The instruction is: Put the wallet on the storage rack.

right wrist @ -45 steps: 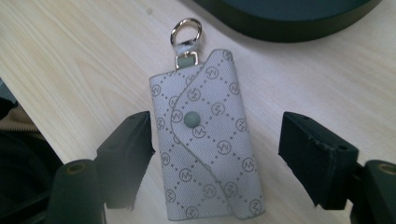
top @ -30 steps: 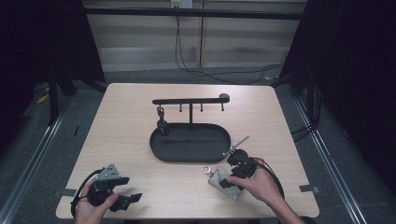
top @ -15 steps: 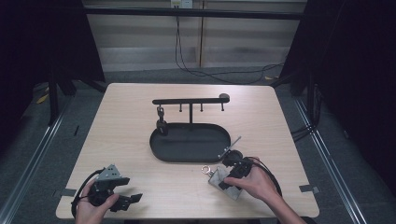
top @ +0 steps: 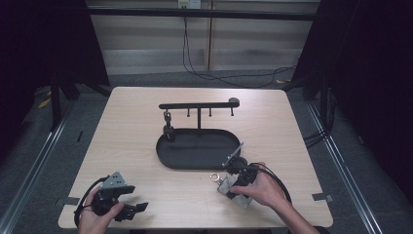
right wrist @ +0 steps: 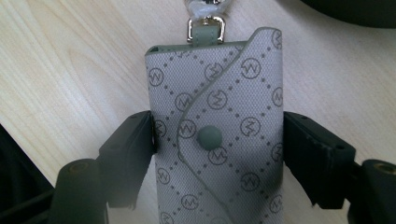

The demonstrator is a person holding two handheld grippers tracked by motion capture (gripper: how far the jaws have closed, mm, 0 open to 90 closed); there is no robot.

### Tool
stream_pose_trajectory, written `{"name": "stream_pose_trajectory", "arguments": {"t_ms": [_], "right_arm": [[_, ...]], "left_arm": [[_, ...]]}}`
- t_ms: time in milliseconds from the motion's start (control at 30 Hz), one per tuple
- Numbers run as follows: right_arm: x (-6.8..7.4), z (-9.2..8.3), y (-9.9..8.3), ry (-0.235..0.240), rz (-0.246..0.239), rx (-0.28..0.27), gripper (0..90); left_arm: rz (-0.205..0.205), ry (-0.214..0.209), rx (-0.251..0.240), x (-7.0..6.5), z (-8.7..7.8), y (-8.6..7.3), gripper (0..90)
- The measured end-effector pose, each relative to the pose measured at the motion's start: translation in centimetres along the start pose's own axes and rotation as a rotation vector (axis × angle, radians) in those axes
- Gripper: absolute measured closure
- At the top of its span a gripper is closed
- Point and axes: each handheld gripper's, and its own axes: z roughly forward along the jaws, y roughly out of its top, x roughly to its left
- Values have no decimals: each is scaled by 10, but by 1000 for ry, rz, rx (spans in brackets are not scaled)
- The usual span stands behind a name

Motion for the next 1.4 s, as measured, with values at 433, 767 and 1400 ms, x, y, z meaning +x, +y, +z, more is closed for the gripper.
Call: {"name": "stream_pose_trajectory", "arguments": {"t_ms": [433, 767, 1400], "right_arm": [[1, 3, 4, -8, -28, 44, 297], [4, 0, 10, -25, -33, 85, 338], [4, -18, 14, -19, -15, 116, 342]], "left_arm": [[-1, 6, 0, -1, 0, 0, 213], [-2, 2, -1, -1, 0, 0, 213], [-3, -13, 8, -1, 0, 0, 213]]}}
